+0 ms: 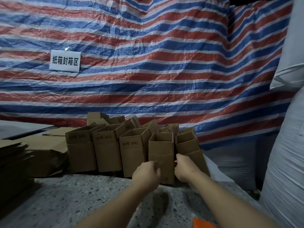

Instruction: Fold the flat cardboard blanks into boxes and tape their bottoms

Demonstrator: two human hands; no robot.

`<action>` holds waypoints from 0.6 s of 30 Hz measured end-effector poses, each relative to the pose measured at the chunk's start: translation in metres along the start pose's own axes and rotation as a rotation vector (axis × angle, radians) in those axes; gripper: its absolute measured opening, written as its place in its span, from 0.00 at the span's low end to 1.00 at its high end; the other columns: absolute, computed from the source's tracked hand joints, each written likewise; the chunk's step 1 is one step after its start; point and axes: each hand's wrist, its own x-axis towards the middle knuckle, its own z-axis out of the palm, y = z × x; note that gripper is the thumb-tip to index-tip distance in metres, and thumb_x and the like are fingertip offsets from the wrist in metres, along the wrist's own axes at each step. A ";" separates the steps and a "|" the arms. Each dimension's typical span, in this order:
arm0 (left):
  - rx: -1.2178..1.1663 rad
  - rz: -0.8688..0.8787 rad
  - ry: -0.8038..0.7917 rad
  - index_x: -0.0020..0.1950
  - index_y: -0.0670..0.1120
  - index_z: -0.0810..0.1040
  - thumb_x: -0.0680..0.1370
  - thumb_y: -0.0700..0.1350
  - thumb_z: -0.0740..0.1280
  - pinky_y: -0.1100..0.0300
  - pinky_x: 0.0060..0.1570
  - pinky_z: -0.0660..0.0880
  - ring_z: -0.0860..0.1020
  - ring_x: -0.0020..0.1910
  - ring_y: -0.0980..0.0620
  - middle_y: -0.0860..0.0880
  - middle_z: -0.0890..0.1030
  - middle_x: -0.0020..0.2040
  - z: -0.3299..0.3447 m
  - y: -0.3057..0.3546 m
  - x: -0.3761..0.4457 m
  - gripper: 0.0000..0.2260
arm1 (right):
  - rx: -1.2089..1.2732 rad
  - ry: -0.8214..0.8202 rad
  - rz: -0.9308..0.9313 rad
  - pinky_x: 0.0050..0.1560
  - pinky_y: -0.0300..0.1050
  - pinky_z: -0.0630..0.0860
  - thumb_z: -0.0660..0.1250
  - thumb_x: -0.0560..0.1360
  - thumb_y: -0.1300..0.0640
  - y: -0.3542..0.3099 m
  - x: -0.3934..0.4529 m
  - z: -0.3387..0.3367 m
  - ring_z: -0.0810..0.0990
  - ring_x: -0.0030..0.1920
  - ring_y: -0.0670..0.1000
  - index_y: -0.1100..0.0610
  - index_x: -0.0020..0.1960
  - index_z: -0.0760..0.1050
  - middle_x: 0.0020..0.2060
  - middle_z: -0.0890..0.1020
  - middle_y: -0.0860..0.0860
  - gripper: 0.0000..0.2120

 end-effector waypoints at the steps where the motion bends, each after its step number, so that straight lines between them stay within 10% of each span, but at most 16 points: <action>1: -0.001 0.008 0.004 0.45 0.50 0.75 0.80 0.54 0.59 0.56 0.41 0.77 0.77 0.42 0.52 0.53 0.78 0.42 -0.006 0.003 -0.003 0.10 | 0.000 0.017 -0.003 0.61 0.53 0.78 0.64 0.79 0.61 -0.002 -0.005 -0.005 0.79 0.56 0.55 0.53 0.56 0.73 0.57 0.80 0.53 0.07; 9: -0.072 0.085 0.044 0.42 0.49 0.76 0.80 0.54 0.61 0.55 0.38 0.77 0.78 0.39 0.51 0.52 0.79 0.39 -0.064 0.019 -0.056 0.12 | 0.038 0.141 -0.099 0.53 0.48 0.80 0.62 0.81 0.60 -0.037 -0.060 -0.040 0.79 0.52 0.50 0.51 0.62 0.76 0.56 0.80 0.50 0.11; 18: -0.162 0.077 0.093 0.38 0.46 0.77 0.79 0.52 0.62 0.53 0.36 0.78 0.75 0.32 0.53 0.49 0.79 0.35 -0.142 0.015 -0.151 0.14 | 0.377 0.174 -0.242 0.38 0.48 0.76 0.63 0.82 0.52 -0.097 -0.166 -0.042 0.81 0.37 0.52 0.58 0.41 0.78 0.36 0.82 0.55 0.15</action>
